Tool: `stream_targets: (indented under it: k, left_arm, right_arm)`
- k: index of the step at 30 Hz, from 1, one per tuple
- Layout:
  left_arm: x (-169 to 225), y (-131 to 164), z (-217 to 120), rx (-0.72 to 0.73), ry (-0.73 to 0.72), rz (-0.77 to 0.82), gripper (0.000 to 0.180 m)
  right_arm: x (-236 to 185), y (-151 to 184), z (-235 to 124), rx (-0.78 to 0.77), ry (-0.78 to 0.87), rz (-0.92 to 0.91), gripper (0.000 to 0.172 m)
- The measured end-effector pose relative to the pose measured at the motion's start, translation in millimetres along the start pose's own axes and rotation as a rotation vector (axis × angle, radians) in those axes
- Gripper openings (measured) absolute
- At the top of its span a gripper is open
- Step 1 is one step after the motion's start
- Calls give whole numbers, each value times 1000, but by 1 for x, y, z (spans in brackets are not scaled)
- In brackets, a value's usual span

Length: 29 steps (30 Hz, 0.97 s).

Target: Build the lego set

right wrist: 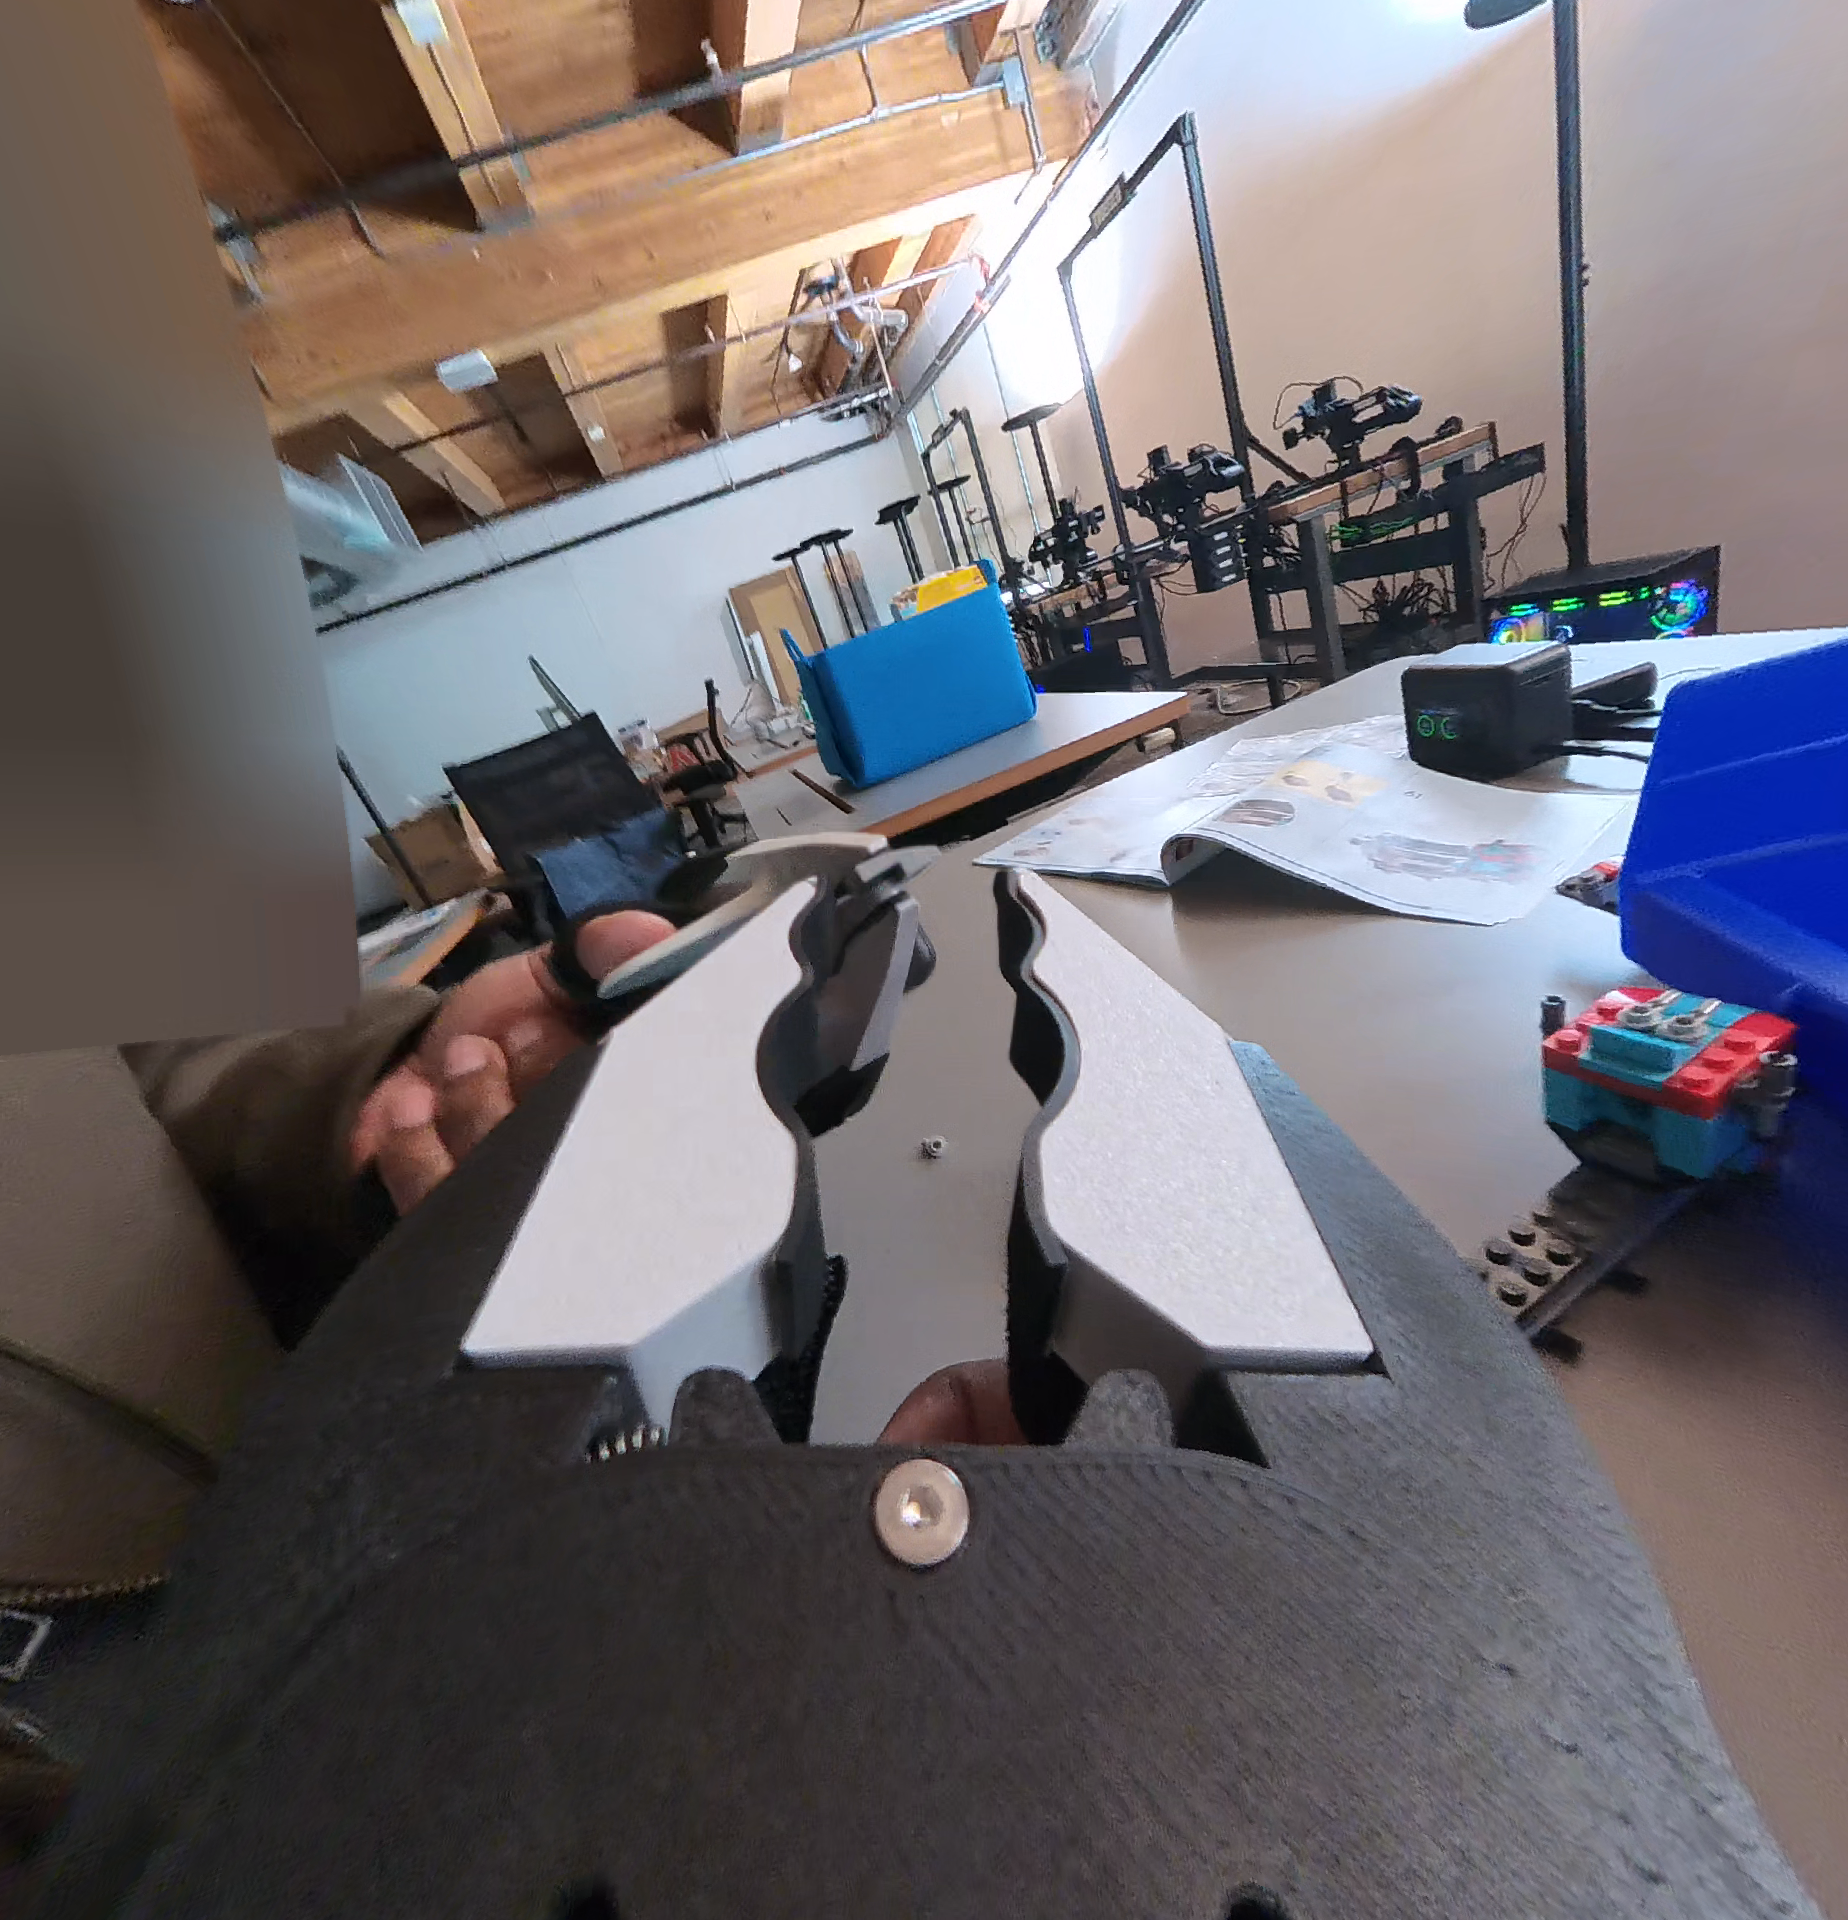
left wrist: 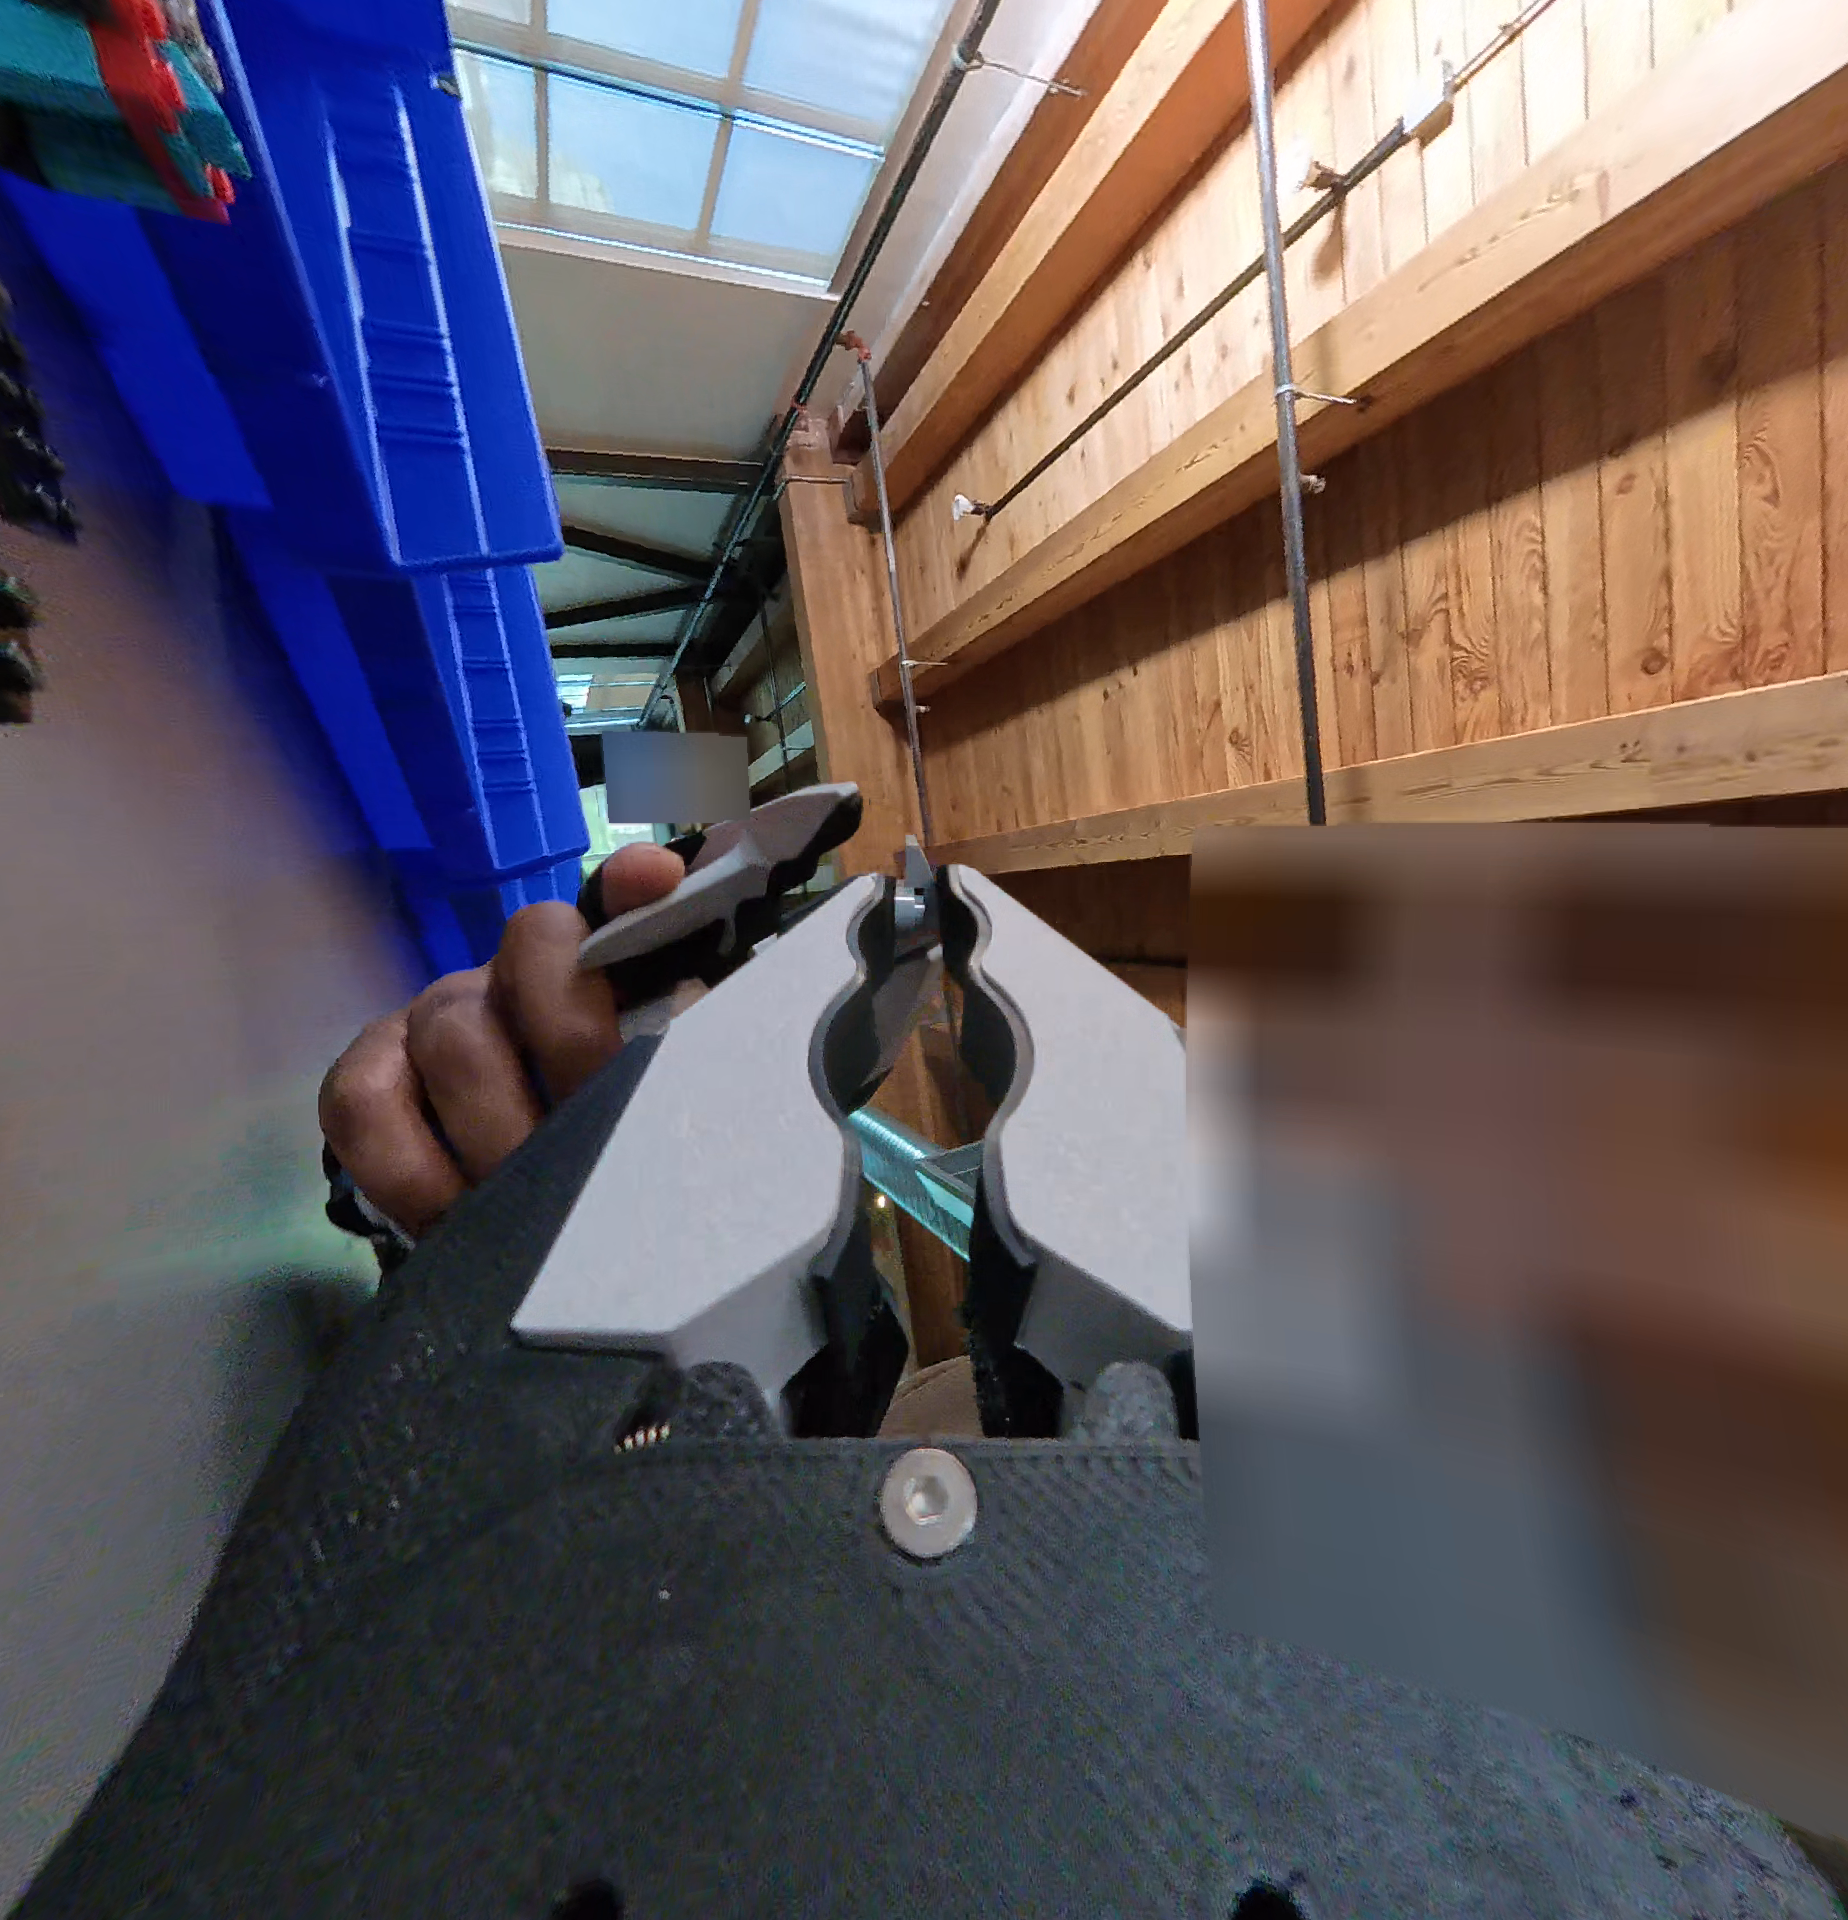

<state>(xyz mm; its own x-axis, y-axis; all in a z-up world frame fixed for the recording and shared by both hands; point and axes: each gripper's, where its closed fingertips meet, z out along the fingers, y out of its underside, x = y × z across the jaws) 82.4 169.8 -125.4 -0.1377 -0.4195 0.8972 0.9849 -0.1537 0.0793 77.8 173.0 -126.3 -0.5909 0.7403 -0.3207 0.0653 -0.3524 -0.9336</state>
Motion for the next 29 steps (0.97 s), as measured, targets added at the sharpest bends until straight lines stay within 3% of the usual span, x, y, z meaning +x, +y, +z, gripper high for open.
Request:
stream_targets:
  k: [1,14,29]
  left_arm:
    - [-1,1,0,-3,-15,3,8]
    - [-12,22,5,-90,-205,8,8]
    - [-12,30,5,-135,-256,4,9]
  right_arm:
    - [0,0,-1,-5,-5,-8,33]
    - [-9,8,-12,-84,-69,-130,33]
    - [-17,12,-15,-98,-111,-186,20]
